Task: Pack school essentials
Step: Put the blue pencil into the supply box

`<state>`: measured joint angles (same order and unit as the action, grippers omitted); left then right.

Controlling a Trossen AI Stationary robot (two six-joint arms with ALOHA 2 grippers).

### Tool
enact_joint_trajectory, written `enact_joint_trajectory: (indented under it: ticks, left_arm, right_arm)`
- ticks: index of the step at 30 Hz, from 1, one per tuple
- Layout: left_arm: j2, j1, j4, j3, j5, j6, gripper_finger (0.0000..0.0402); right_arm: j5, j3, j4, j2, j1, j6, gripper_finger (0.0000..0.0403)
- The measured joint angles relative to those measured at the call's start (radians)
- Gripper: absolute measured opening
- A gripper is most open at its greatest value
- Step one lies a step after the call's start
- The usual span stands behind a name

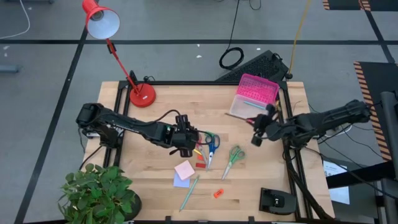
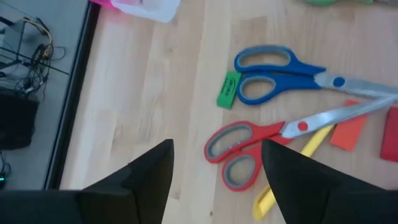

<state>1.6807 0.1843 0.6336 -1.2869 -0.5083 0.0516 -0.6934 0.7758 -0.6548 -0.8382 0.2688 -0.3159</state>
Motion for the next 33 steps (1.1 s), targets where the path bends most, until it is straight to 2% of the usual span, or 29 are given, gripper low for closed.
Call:
enact_joint_trajectory:
  ticks: [5,12,17,33]
  left_arm:
    - [0.004,-0.006,-0.022,0.000,0.000,0.023,0.0246]
    - [0.004,0.015,-0.064,0.000,0.013,0.055,0.0246]
    - [0.004,0.038,-0.065,0.000,0.014,0.067,0.0246]
    - [0.004,0.099,-0.067,0.000,0.014,0.140,0.0246]
  right_arm:
    - [-0.018,-0.078,-0.012,0.123,-0.032,-0.027,0.0035]
    - [0.005,-0.143,-0.027,0.226,-0.175,0.009,0.0036]
    - [0.090,-0.164,-0.062,0.234,-0.312,0.030,0.0036]
    - [0.445,-0.202,0.065,0.169,-0.726,0.223,0.0036]
